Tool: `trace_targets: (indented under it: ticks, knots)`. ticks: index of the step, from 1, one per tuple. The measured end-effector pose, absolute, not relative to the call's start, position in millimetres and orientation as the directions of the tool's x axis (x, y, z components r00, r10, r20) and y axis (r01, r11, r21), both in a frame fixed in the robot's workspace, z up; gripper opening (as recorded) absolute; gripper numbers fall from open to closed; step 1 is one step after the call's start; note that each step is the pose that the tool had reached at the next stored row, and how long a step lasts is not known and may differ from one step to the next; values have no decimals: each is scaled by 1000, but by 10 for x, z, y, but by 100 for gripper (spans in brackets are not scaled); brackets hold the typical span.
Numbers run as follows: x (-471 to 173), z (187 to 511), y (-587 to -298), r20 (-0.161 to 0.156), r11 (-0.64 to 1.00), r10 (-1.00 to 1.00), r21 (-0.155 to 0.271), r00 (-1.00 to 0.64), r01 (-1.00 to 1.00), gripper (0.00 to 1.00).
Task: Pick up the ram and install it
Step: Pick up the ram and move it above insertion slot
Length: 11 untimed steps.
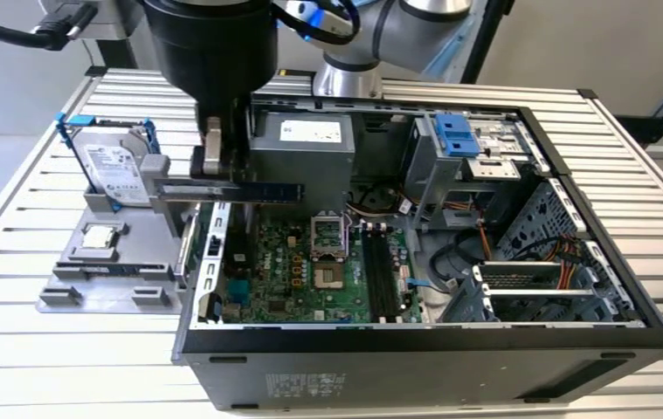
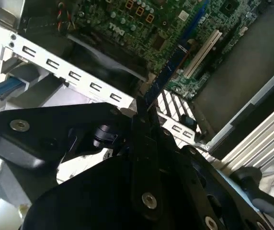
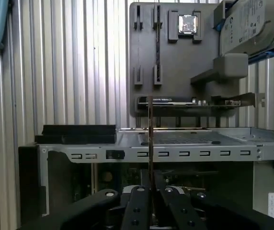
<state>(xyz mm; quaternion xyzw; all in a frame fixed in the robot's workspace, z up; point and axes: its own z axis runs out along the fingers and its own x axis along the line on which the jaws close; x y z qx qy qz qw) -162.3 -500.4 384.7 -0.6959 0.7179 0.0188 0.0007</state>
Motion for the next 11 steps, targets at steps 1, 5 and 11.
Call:
trace_targets:
  ticks: [1, 5, 11]
  knots:
    - [-1577, 3848, -5004, -27, 31, -999, 26, -32, -999, 0]
    - [-1397, 3847, -5004, -27, 31, -999, 28, -32, -999, 0]
    - [-1124, 3847, -5004, -27, 31, -999, 30, -32, -999, 0]
